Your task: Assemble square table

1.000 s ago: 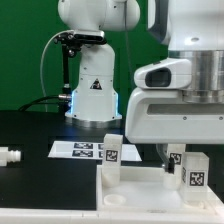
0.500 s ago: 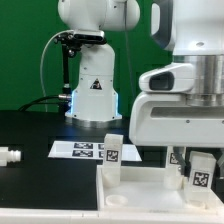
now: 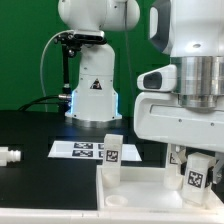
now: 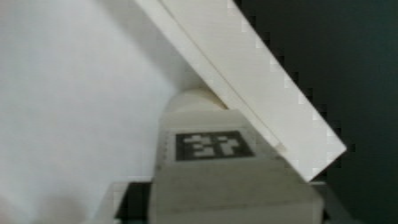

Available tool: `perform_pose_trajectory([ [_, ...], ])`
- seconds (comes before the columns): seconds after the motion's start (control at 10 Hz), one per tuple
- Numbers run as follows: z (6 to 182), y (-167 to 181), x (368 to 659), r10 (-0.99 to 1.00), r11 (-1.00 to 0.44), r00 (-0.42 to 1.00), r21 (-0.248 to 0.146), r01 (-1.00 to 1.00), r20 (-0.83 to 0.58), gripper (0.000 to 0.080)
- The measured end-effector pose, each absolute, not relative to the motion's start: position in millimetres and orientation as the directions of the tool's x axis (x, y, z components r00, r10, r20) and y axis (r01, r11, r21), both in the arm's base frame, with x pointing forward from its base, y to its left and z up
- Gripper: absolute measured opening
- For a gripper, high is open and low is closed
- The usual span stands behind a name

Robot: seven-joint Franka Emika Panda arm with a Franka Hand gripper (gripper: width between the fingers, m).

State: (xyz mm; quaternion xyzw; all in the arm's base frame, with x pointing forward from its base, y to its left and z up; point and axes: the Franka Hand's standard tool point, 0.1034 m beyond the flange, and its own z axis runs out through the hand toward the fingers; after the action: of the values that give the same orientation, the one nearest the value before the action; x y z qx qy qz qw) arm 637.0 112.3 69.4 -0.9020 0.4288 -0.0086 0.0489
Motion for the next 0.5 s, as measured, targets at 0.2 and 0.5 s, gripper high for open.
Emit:
perform_pose_trajectory([
  [0.2,69.0,114.0,636.9,-0.905,-0.409,0.415,-0.074,-0.909,-0.092,0.0288],
  [0.5,70.3,114.0,641.6,-0.971,-0.170,0.182,-0.087,-0.982,-0.154,0.0288],
])
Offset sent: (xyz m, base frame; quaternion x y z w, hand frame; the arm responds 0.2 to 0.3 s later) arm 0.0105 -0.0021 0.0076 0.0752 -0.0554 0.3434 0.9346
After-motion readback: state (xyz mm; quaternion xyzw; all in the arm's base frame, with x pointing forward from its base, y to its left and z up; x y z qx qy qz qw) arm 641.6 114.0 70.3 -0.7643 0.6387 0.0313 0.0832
